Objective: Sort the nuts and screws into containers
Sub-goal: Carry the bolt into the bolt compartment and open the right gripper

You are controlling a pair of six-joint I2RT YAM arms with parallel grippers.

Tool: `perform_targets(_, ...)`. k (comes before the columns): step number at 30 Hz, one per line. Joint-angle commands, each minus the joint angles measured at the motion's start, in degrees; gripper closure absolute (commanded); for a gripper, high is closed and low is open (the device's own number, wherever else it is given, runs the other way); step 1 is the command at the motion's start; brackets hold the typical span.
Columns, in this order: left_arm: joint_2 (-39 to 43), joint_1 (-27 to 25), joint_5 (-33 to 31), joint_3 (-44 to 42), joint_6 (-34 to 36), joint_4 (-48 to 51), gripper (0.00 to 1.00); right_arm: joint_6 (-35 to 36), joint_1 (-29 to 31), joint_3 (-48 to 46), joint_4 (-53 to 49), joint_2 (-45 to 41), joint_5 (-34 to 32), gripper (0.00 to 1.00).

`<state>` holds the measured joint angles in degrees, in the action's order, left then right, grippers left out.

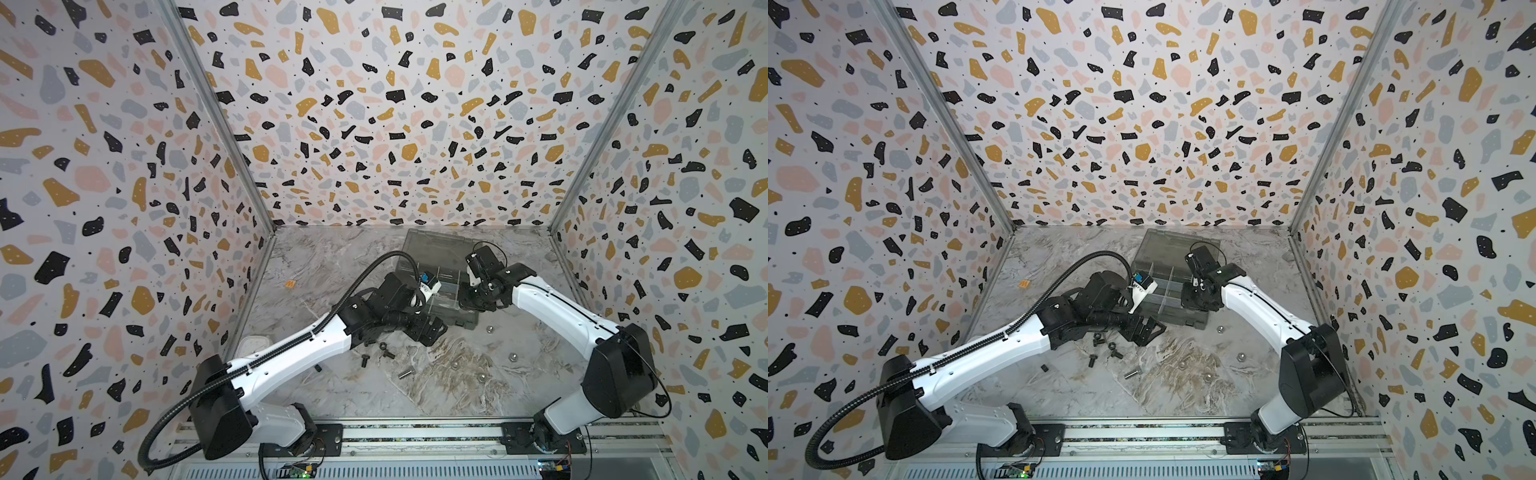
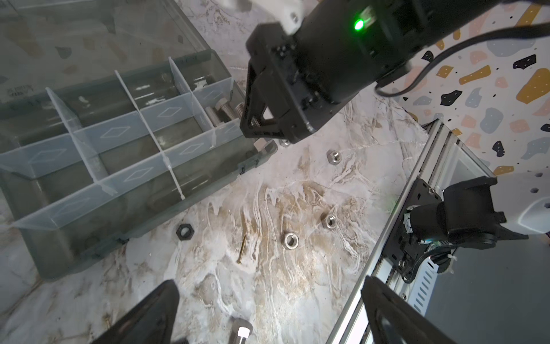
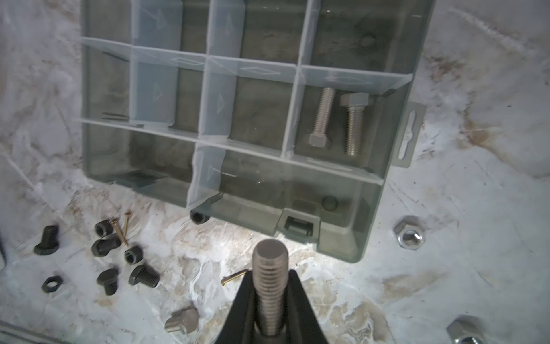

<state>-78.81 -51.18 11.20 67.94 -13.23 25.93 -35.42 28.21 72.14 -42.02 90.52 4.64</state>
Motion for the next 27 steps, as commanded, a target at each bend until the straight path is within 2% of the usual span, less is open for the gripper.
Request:
perform_targets(1, -2.28, -0.15, 0.23, 3.73, 3.74, 0.06, 0.03, 2.72, -1.98, 2.54, -0.65, 1.84, 0.19, 0.9)
perform_targets(12, -8.76, 1.9, 0.98, 10.32, 8.39, 3.74, 0.03, 5.6, -7.07, 7.54, 0.44, 9.96, 0.72, 0.9)
perform_targets(27, -12.67, 7.69, 5.82, 12.48, 9.55, 4.87, 0.04, 7.02, -10.26, 12.05, 1.06, 17.16, 1.85, 0.9)
